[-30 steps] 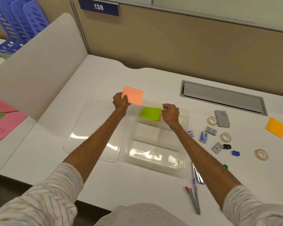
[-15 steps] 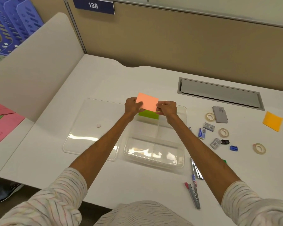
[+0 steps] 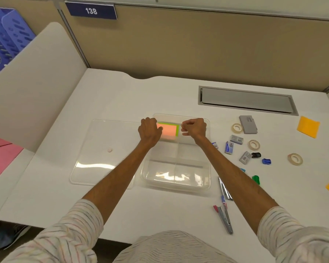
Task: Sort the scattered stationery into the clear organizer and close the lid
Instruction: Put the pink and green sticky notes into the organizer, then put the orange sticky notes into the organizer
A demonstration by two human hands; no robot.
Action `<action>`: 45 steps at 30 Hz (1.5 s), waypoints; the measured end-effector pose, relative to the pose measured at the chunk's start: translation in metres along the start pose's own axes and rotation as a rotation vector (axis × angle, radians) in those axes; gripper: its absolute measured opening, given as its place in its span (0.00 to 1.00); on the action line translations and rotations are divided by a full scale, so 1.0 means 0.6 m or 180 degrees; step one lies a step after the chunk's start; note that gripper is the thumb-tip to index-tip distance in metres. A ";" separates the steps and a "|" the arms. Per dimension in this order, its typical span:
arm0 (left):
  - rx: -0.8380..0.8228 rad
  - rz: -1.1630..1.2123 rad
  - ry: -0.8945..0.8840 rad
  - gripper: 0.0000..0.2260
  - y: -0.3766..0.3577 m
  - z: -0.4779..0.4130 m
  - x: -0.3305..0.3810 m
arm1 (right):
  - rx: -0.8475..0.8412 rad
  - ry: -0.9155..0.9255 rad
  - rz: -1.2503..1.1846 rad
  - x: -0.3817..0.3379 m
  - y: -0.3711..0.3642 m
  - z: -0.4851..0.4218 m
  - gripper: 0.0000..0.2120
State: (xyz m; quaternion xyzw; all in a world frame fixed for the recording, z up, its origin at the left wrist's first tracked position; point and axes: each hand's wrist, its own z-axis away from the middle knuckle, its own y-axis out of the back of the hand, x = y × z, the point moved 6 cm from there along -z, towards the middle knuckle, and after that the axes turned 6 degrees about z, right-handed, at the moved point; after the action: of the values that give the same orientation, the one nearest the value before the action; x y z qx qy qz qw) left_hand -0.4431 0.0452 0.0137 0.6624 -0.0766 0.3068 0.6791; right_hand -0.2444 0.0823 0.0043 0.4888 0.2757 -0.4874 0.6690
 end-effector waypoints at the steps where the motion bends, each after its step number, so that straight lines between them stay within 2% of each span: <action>1: -0.0007 -0.0014 -0.0041 0.17 -0.002 0.002 0.006 | 0.0020 0.0008 -0.0042 0.002 0.007 0.002 0.04; 11: -0.0320 0.0340 -0.0554 0.11 -0.070 0.059 0.135 | 0.0504 -0.0145 -0.0220 0.065 0.145 0.031 0.05; 18: -0.0585 0.0492 -0.0927 0.09 -0.166 0.123 0.270 | 0.1007 -0.0397 -0.0324 0.157 0.313 0.059 0.04; 26: -0.1020 0.0475 -0.1244 0.11 -0.283 0.196 0.417 | 0.1155 -0.0808 -0.0749 0.283 0.505 0.083 0.08; 30: -0.1217 0.0514 -0.1334 0.10 -0.341 0.232 0.482 | 0.1452 -0.0984 -0.0845 0.343 0.596 0.098 0.09; 35: -0.1399 0.0543 -0.1468 0.09 -0.414 0.269 0.557 | 0.1766 -0.1089 -0.0679 0.409 0.705 0.113 0.12; 40: -0.1597 0.0560 -0.1678 0.12 -0.485 0.299 0.633 | 0.1968 -0.1344 -0.0063 0.458 0.811 0.113 0.15; 45: -0.1771 0.0611 -0.1702 0.13 -0.549 0.327 0.698 | 0.1589 -0.1295 0.0840 0.496 0.871 0.095 0.25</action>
State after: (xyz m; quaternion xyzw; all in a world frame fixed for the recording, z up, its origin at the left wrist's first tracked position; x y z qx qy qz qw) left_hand 0.1219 0.0131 -0.0314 0.4995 -0.3925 0.1531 0.7569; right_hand 0.3424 -0.0598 -0.0249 0.5616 -0.0566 -0.5365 0.6273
